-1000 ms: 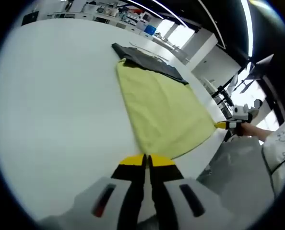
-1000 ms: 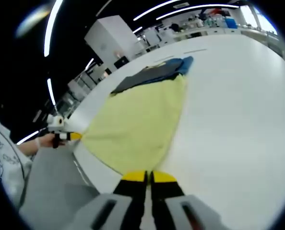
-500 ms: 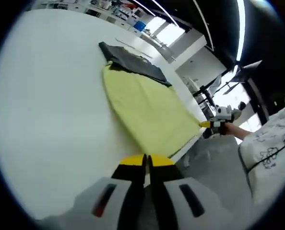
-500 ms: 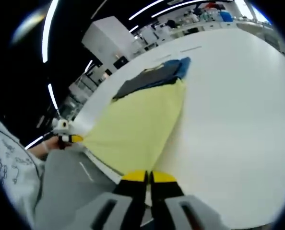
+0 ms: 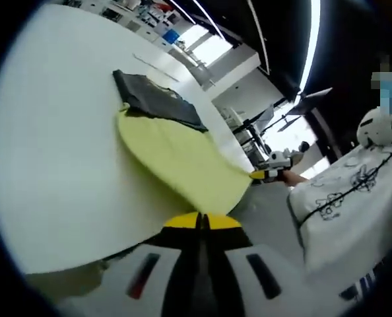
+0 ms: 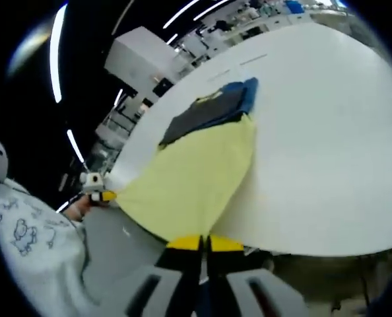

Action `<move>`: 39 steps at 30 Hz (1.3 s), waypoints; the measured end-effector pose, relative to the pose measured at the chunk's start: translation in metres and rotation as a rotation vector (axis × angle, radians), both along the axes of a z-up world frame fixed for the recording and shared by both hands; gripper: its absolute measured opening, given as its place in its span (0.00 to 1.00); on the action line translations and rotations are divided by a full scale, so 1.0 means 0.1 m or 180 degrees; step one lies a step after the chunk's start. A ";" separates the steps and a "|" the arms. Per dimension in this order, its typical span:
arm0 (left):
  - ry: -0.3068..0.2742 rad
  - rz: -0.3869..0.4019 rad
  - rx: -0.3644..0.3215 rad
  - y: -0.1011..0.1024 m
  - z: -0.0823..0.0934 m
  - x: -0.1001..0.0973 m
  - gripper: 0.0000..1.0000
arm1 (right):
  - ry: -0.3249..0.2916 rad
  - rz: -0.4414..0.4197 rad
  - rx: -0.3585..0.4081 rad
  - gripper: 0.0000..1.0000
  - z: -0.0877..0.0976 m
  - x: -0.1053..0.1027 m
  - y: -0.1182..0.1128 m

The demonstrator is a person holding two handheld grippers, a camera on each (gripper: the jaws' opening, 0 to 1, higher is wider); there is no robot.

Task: Fold the garment on the visible template until the final outline fits inside the template.

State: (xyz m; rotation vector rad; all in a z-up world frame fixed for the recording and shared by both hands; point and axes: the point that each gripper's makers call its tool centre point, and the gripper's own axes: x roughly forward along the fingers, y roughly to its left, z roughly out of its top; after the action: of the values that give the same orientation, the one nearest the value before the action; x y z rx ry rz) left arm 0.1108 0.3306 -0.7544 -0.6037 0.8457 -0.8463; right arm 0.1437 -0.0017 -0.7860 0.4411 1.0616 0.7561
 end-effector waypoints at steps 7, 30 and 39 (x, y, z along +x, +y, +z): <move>-0.0043 -0.0175 -0.0118 -0.05 0.18 -0.07 0.00 | 0.0064 -0.0008 0.0111 0.00 0.18 0.01 -0.11; -0.0803 0.0604 -0.0555 0.18 0.57 1.46 0.00 | -0.0484 -0.0610 0.0743 0.00 0.73 1.33 0.19; -0.0788 0.0987 -0.0328 0.22 0.33 2.12 0.00 | -0.0739 -0.0775 0.0590 0.00 0.62 2.01 0.17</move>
State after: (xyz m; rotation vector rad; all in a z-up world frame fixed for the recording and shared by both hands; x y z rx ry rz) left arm 0.3227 0.3528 -0.7217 -0.6839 0.4704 -0.6666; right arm 0.3448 0.0158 -0.7244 0.6133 0.7087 0.6719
